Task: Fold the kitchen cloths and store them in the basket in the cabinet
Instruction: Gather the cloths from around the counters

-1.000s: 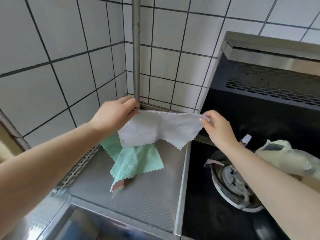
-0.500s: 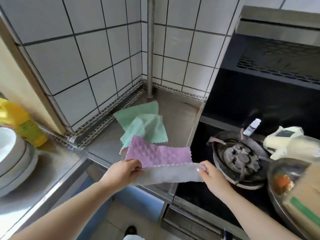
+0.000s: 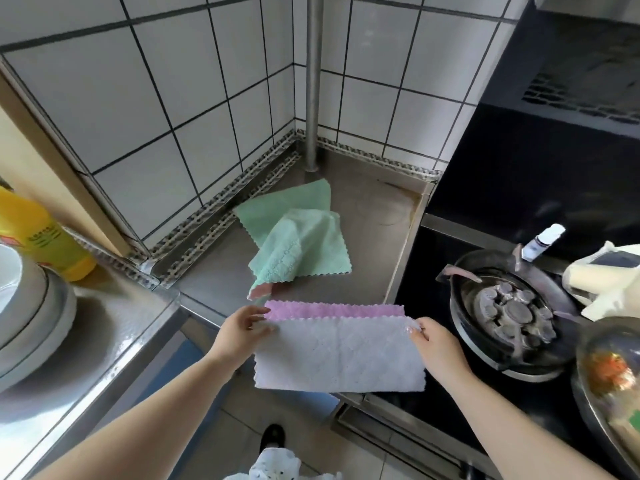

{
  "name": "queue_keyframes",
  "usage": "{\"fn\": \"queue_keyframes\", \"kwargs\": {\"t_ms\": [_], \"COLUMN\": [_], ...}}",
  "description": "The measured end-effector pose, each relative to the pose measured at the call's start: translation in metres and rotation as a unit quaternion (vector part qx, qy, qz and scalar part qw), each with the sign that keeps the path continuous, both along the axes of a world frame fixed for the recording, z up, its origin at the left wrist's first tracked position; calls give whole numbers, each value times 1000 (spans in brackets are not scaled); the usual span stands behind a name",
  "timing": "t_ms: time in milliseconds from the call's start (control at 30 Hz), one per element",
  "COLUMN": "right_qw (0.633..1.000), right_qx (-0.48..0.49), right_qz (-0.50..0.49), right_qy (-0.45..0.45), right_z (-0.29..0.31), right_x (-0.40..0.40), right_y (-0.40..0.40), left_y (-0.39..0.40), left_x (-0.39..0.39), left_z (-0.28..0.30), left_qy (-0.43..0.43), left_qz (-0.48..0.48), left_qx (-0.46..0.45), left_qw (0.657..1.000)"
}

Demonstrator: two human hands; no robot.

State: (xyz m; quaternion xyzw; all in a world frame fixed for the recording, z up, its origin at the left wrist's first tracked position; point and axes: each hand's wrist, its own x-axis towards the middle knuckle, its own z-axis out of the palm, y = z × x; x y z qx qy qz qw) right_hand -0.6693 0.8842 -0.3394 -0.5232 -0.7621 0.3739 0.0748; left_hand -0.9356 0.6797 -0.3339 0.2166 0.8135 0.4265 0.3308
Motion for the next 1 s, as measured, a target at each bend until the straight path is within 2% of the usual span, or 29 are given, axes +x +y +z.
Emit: {"fn": "queue_keyframes", "kwargs": {"t_ms": [167, 433, 600, 667, 700, 767, 833, 933, 1000], "right_qw": [999, 995, 993, 994, 994, 989, 983, 966, 955], "right_qx": [-2, -28, -31, 12, 55, 138, 160, 175, 206], "right_qz": [-29, -48, -63, -78, -74, -29, 69, 187, 208], "right_qy": [-36, -85, -98, -72, -66, -54, -48, -37, -49], "right_z": [-5, -17, -21, -17, -15, -12, -14, -25, -34], "right_x": [-24, -39, -39, -42, -43, -49, -60, -82, -95], "right_y": [18, 35, 33, 29, 26, 13, -10, -50, -64], "left_y": [25, 49, 54, 52, 50, 45, 43, 52, 58], "left_x": [-14, -29, -31, -27, -24, -12, 6, 40, 58], "left_z": [-11, -25, -33, -30, -28, -26, -24, -28, -37], "left_qy": [-30, -11, 37, 88, 141, 273, 351, 373, 381], "left_qz": [73, 69, 41, 13, -6, -60, -140, -251, -284], "left_qx": [16, 9, -13, -26, -25, 6, 37, 58, 14], "left_qw": [997, 998, 998, 996, 990, 960, 925, 891, 880]}}
